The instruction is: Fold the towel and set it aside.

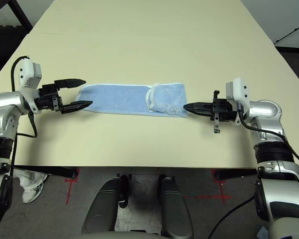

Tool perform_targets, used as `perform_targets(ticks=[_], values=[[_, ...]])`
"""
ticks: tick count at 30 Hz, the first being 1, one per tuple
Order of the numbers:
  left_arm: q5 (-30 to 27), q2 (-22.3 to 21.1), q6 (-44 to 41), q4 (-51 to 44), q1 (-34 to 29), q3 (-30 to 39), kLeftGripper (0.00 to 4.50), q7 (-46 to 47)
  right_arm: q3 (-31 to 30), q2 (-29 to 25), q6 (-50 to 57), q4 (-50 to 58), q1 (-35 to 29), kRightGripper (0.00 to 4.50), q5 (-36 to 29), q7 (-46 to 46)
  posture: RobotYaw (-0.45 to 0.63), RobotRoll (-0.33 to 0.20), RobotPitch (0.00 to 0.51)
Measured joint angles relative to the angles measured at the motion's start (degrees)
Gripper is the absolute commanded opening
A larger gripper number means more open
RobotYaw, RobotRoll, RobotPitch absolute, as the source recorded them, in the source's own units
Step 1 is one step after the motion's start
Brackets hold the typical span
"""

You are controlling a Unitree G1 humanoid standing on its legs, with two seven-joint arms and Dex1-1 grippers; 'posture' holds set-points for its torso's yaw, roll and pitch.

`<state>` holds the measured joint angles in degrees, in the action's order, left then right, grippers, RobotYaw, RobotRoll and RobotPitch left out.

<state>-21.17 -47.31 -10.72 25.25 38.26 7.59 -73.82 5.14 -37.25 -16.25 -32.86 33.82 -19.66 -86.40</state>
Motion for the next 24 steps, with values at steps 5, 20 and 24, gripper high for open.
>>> perform_targets(ticks=[5, 20, 24], values=[[-3.5, -5.0, -20.4, -0.4, 3.5, 3.8, 4.5, 5.8, 0.0, 0.0, 2.7, 2.8, -1.4, 4.09, -0.9, 0.9, 0.14, 0.0, 0.187], [-15.0, -4.2, -67.4, -4.0, 6.2, 6.9, 4.5, 18.2, -0.1, 0.2, 4.8, 4.7, -1.0, 4.47, -1.1, 1.8, 0.13, 0.0, 0.188], [-15.1, -3.7, -72.6, -3.2, 7.7, 7.5, 4.5, 21.4, -0.1, 0.1, 4.8, 4.7, -1.0, 4.47, -1.1, 2.0, 0.13, 0.0, 0.188]])
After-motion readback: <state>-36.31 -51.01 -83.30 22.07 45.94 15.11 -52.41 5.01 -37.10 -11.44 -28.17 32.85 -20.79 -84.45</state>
